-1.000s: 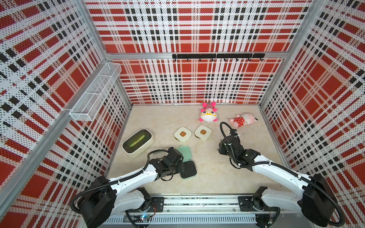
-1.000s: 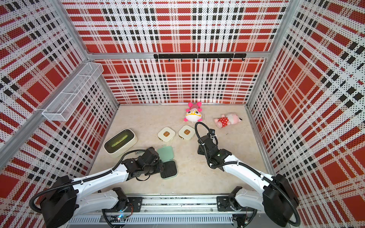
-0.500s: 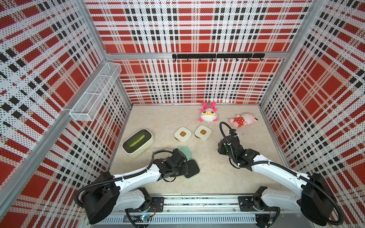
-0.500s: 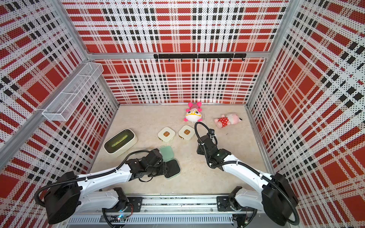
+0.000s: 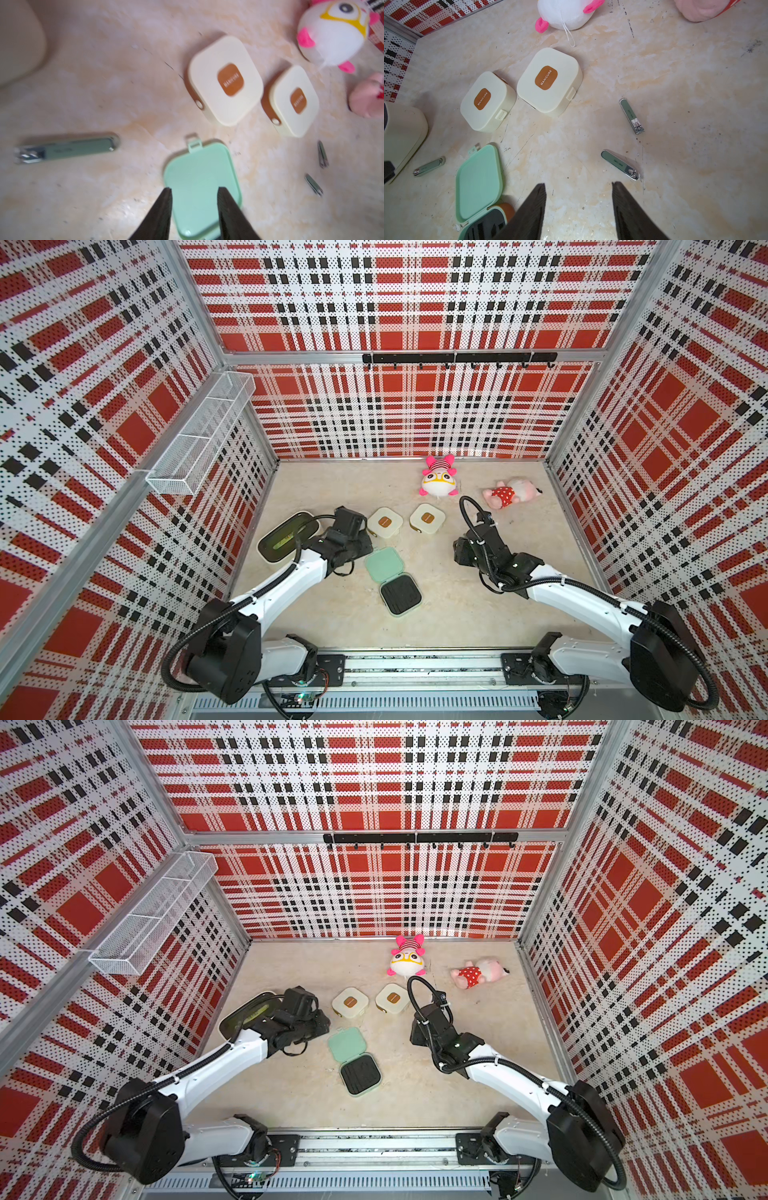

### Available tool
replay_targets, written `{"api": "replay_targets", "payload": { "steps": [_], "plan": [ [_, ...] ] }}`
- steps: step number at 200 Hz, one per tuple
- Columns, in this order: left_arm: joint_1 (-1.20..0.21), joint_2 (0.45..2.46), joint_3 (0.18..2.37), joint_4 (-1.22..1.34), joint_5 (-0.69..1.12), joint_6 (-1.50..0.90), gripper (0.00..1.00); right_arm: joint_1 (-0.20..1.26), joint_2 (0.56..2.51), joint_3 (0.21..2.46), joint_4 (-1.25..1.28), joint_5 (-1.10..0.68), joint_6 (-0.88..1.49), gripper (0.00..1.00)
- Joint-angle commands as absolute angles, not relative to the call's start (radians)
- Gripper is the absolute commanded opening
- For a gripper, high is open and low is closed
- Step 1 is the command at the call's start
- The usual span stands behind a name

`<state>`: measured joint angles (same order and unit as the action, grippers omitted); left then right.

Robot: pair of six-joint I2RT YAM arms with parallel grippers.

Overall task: Organize nail clipper sets
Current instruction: Place the storage box at the center of the board, then adjust the nail clipper at the center of the board.

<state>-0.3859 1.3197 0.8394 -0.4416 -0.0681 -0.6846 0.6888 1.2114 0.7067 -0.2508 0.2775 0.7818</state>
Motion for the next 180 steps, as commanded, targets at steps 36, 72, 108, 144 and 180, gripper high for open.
{"api": "replay_targets", "payload": {
  "steps": [36, 72, 108, 144, 180],
  "plan": [
    [-0.166, 1.511, 0.899, -0.354, -0.09, -0.516, 0.42, 0.683, 1.173, 0.667, -0.199, 0.227, 0.782, 0.58],
    [-0.142, 1.613, 0.919, -0.315, -0.089, -0.498, 0.42, 0.683, 1.191, 0.664, -0.18, 0.213, 0.781, 0.6],
    [-0.153, 1.659, 0.895, -0.294, -0.074, -0.492, 0.41, 0.683, 1.221, 0.669, -0.168, 0.213, 0.782, 0.6],
    [-0.175, 1.64, 0.861, -0.31, -0.075, -0.488, 0.41, 0.683, 1.238, 0.676, -0.163, 0.212, 0.779, 0.6],
    [-0.181, 1.617, 0.81, -0.317, -0.062, -0.484, 0.43, 0.683, 1.242, 0.678, -0.157, 0.212, 0.776, 0.6]
  ]
}}
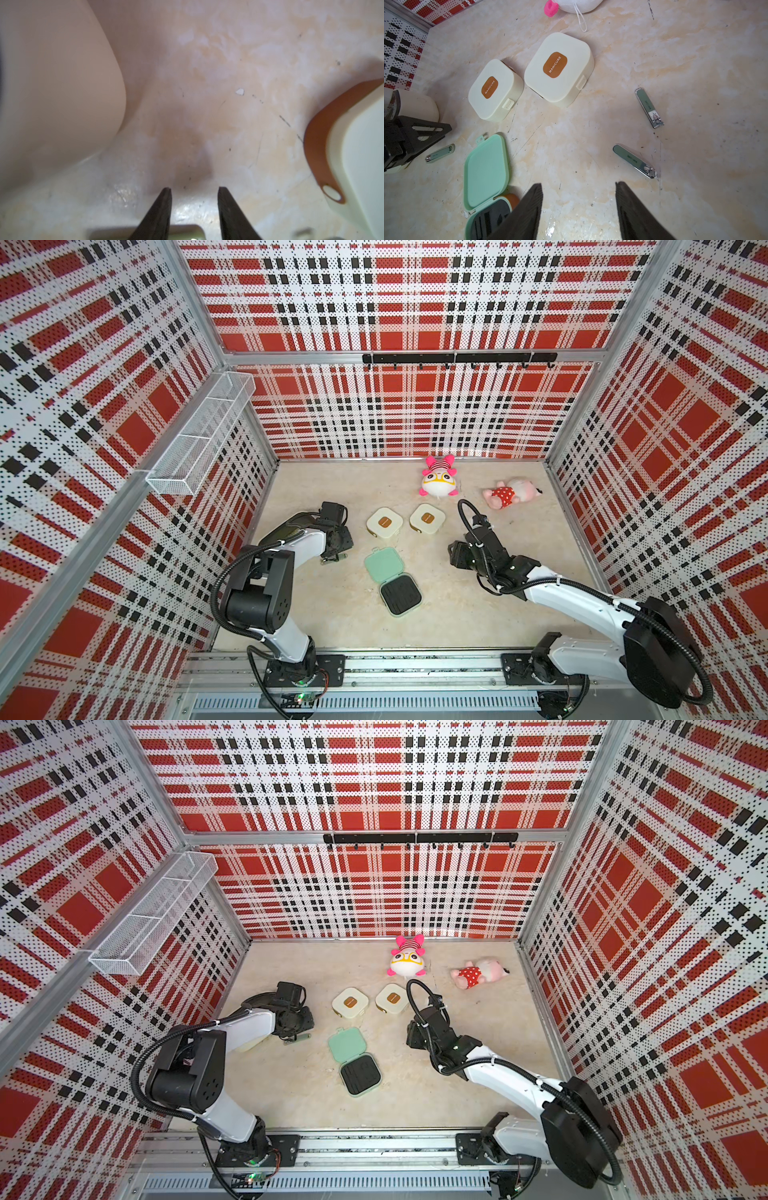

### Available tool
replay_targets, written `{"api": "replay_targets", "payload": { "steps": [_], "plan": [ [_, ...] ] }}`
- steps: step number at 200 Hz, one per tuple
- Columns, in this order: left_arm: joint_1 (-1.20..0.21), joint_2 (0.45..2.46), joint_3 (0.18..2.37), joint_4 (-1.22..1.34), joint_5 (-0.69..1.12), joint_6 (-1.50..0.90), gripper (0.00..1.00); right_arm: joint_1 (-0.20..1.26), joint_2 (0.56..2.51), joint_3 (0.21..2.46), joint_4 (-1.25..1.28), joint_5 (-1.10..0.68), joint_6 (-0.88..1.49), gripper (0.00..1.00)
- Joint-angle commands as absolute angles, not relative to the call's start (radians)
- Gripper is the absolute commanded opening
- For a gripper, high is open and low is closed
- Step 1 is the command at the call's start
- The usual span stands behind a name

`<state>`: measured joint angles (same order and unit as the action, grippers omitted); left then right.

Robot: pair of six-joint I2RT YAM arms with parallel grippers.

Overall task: Organize nail clipper sets
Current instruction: Adjust the nail clipper at the center of the board.

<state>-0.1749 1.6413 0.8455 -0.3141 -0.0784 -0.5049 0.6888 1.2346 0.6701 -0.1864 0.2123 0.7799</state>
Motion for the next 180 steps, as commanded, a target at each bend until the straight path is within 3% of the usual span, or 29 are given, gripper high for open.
{"api": "replay_targets", "payload": {
  "steps": [1, 76, 180],
  "plan": [
    [-0.181, 1.617, 0.809, -0.317, -0.062, -0.484, 0.43, 0.683, 1.242, 0.678, -0.157, 0.212, 0.777, 0.6],
    [-0.29, 1.606, 0.777, -0.366, -0.06, -0.529, 0.43, 0.683, 1.229, 0.675, -0.149, 0.212, 0.776, 0.61],
    [-0.404, 1.399, 0.753, -0.478, -0.158, -0.671, 0.43, 0.684, 1.21, 0.648, -0.145, 0.217, 0.775, 0.6]
  ]
}}
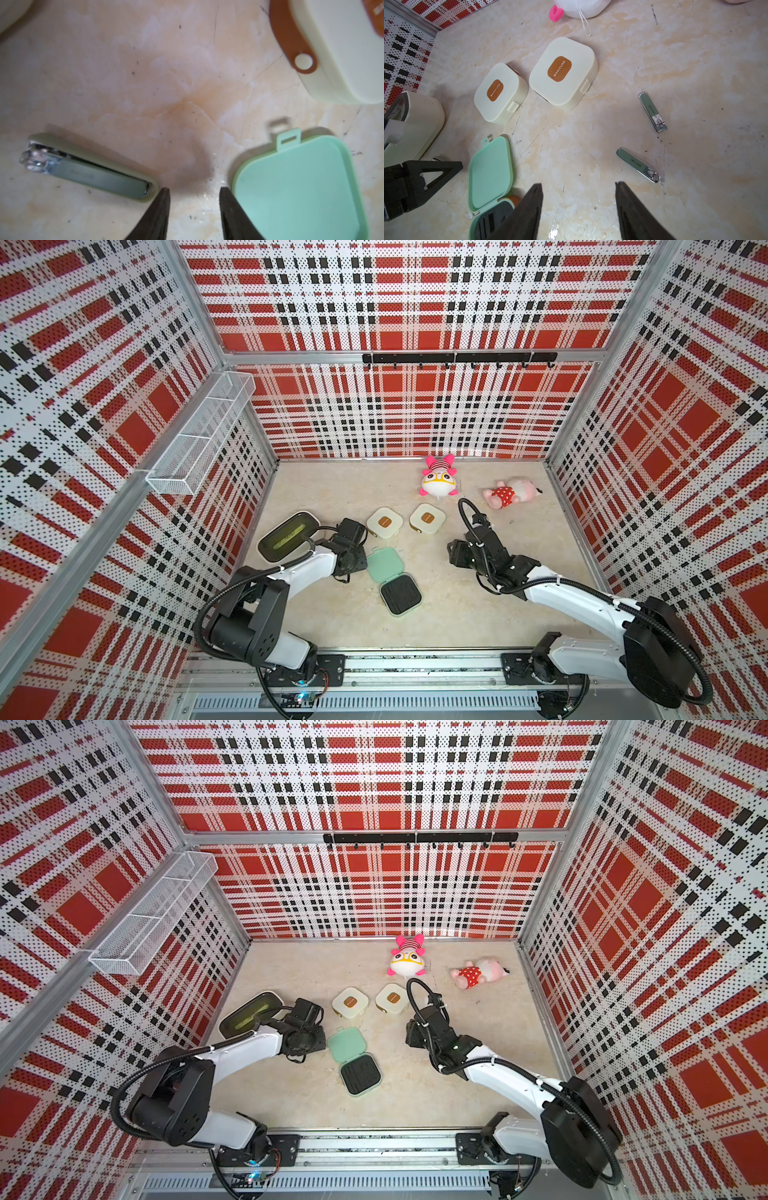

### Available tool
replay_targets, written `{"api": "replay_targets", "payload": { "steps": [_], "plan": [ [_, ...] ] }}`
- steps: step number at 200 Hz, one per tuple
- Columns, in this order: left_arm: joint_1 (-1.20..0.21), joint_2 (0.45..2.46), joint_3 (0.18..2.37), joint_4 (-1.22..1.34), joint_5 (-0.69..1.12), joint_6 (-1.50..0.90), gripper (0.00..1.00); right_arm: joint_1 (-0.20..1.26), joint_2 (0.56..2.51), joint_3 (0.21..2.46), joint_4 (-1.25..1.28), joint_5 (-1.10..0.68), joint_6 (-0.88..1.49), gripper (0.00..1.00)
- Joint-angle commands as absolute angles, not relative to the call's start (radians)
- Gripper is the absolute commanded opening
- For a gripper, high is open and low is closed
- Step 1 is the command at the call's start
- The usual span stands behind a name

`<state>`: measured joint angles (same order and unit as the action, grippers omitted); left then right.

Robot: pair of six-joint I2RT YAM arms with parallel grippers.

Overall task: Organize nail clipper sets
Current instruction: Adjust the nail clipper at the center of the board.

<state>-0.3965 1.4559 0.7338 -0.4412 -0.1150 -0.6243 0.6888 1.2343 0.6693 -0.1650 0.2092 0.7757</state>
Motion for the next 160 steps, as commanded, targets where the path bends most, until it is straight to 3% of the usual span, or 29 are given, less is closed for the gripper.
{"api": "replay_targets", "payload": {
  "steps": [1, 22, 91, 160],
  "plan": [
    [-0.404, 1.398, 0.756, -0.479, -0.16, -0.672, 0.43, 0.683, 1.209, 0.647, -0.145, 0.216, 0.775, 0.6],
    [-0.39, 1.373, 0.798, -0.516, -0.222, -0.673, 0.45, 0.683, 1.197, 0.638, -0.146, 0.217, 0.779, 0.6],
    [-0.152, 1.393, 0.768, -0.515, -0.19, -0.715, 0.45, 0.683, 1.169, 0.596, -0.12, 0.219, 0.797, 0.69],
    [-0.126, 1.48, 0.775, -0.511, -0.214, -0.738, 0.47, 0.683, 1.177, 0.594, -0.117, 0.226, 0.797, 0.71]
  ]
}}
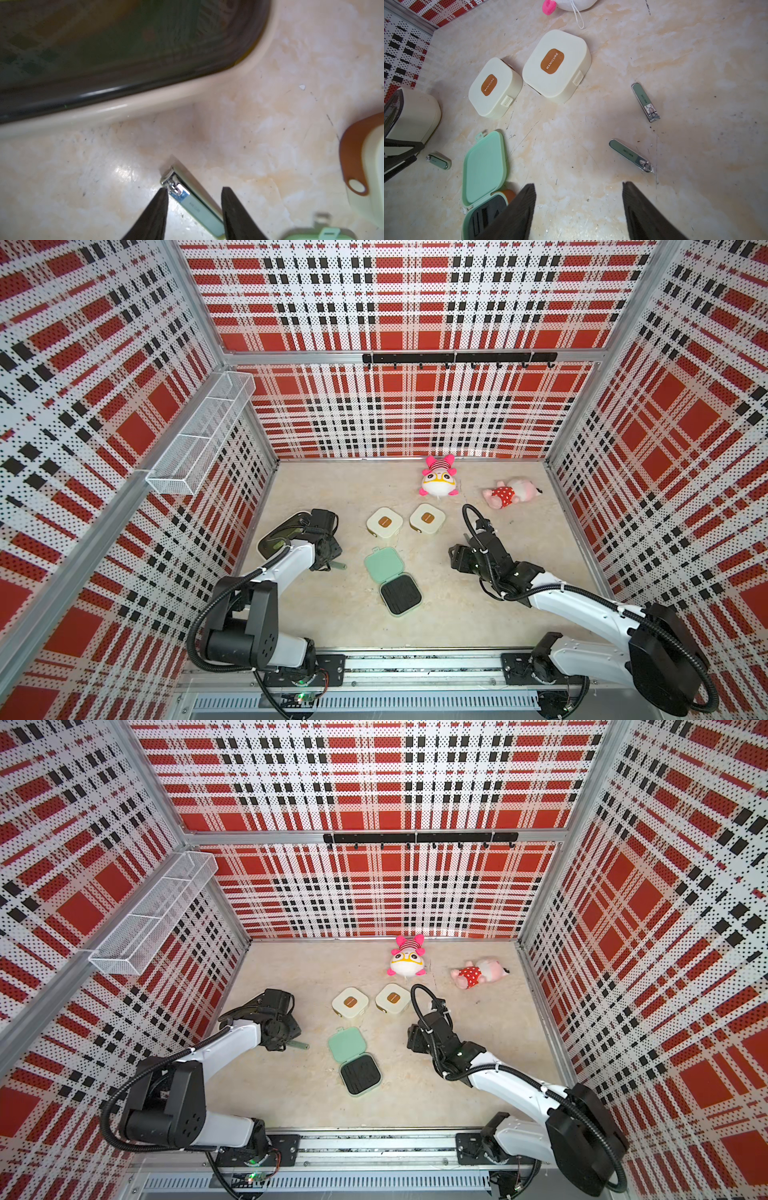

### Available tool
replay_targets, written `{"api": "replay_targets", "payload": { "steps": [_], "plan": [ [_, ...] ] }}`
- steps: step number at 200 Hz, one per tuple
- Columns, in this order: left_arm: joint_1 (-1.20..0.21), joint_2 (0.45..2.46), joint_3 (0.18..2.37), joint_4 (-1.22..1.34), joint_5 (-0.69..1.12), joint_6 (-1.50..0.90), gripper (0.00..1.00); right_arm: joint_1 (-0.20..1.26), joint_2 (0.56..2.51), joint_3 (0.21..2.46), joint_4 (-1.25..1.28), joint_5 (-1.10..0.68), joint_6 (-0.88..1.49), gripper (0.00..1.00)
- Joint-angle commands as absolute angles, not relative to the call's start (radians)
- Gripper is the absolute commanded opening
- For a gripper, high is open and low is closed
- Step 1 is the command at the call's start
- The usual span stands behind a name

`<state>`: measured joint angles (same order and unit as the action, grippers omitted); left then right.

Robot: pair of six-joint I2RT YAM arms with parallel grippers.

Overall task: Organize nail clipper sets
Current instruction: Adjust the nail clipper at the center of the board, then pick up the nail clipper from the center of the board.

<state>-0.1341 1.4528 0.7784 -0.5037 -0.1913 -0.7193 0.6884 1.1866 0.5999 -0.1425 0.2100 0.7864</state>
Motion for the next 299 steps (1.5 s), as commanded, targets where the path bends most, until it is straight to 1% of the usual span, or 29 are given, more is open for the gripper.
{"api": "replay_targets", "payload": {
  "steps": [1, 39, 104, 113, 136, 169, 178, 192, 201, 228, 242, 270, 289, 299],
  "plan": [
    [-0.127, 1.481, 0.775, -0.511, -0.215, -0.739, 0.47, 0.683, 1.177, 0.594, -0.117, 0.227, 0.797, 0.71],
    [-0.126, 1.518, 0.772, -0.53, -0.26, -0.759, 0.48, 0.683, 1.186, 0.592, -0.104, 0.221, 0.8, 0.71],
    [-0.12, 1.586, 0.786, -0.514, -0.262, -0.743, 0.49, 0.684, 1.191, 0.589, -0.095, 0.218, 0.804, 0.71],
    [-0.119, 1.586, 0.782, -0.515, -0.253, -0.738, 0.45, 0.683, 1.191, 0.589, -0.097, 0.219, 0.804, 0.71],
    [-0.12, 1.58, 0.766, -0.521, -0.219, -0.722, 0.3, 0.683, 1.19, 0.592, -0.098, 0.226, 0.804, 0.71],
    [-0.12, 1.559, 0.742, -0.521, -0.214, -0.708, 0.23, 0.683, 1.193, 0.603, -0.097, 0.229, 0.802, 0.71],
    [-0.123, 1.556, 0.743, -0.521, -0.212, -0.703, 0.24, 0.683, 1.193, 0.604, -0.095, 0.226, 0.803, 0.71],
    [-0.131, 1.556, 0.752, -0.531, -0.206, -0.696, 0.35, 0.683, 1.191, 0.604, -0.099, 0.223, 0.804, 0.7],
    [-0.14, 1.558, 0.758, -0.549, -0.208, -0.692, 0.39, 0.684, 1.187, 0.603, -0.101, 0.226, 0.803, 0.7],
    [-0.184, 1.544, 0.761, -0.589, -0.233, -0.698, 0.42, 0.683, 1.17, 0.6, -0.109, 0.241, 0.805, 0.71],
    [-0.213, 1.541, 0.759, -0.604, -0.232, -0.715, 0.4, 0.683, 1.165, 0.598, -0.107, 0.243, 0.806, 0.71],
    [-0.238, 1.554, 0.726, -0.603, -0.191, -0.729, 0.33, 0.683, 1.163, 0.6, -0.103, 0.242, 0.811, 0.71],
    [-0.238, 1.558, 0.723, -0.6, -0.188, -0.736, 0.31, 0.683, 1.159, 0.597, -0.103, 0.242, 0.811, 0.7],
    [-0.238, 1.559, 0.719, -0.594, -0.181, -0.737, 0.28, 0.683, 1.155, 0.596, -0.105, 0.243, 0.811, 0.71]
  ]
}}
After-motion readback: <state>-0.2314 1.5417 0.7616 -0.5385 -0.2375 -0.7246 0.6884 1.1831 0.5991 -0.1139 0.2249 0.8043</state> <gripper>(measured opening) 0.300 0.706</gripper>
